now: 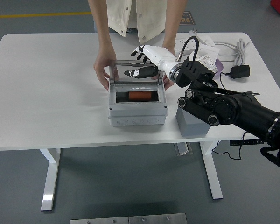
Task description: Fetch the battery,place it into the box,close the lid of the box
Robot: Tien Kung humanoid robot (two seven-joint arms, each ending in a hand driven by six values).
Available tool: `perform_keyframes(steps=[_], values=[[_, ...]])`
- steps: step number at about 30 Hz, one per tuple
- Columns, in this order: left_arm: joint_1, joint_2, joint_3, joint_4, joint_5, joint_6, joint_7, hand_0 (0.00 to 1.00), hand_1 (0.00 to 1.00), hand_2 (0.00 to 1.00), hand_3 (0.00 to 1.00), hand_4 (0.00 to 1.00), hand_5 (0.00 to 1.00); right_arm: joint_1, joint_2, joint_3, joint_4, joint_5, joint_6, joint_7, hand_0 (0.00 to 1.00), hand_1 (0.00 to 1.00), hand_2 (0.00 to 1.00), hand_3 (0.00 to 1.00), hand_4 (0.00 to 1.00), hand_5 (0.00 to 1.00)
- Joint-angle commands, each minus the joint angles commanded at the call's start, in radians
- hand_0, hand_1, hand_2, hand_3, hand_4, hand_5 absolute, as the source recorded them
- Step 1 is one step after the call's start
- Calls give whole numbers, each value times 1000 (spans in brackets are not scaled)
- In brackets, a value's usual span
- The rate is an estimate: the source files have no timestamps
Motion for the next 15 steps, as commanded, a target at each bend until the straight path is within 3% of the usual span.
perform_keyframes(steps=[2, 3, 8, 9, 15], values=[[1, 0, 2, 0, -4, 1, -1, 578, 572, 545, 573, 530, 2, -2, -8, 6, 19, -18, 7, -14, 544, 647, 704, 730, 873, 592], [1, 0, 2, 0, -6, 1, -2, 578, 573, 546, 573, 531, 2, -4, -12, 8, 29, -26, 10, -21, 548, 604, 607, 635, 872, 592], [3, 1, 7, 0, -16, 1, -4, 578, 573, 546, 573, 531, 2, -16, -32, 17, 90, -74, 39, -61, 548, 604, 607, 635, 872, 592], [4, 1, 8, 0, -19, 1, -5, 578, 574, 547, 573, 531, 2, -19, -35, 17, 100, -84, 46, -68, 433, 450, 475, 506, 868, 602], [4, 3, 11, 0, -28, 1, -7, 578, 575, 547, 572, 531, 2, -40, -51, 1, 146, -129, 87, -103, 399, 426, 451, 478, 864, 606]])
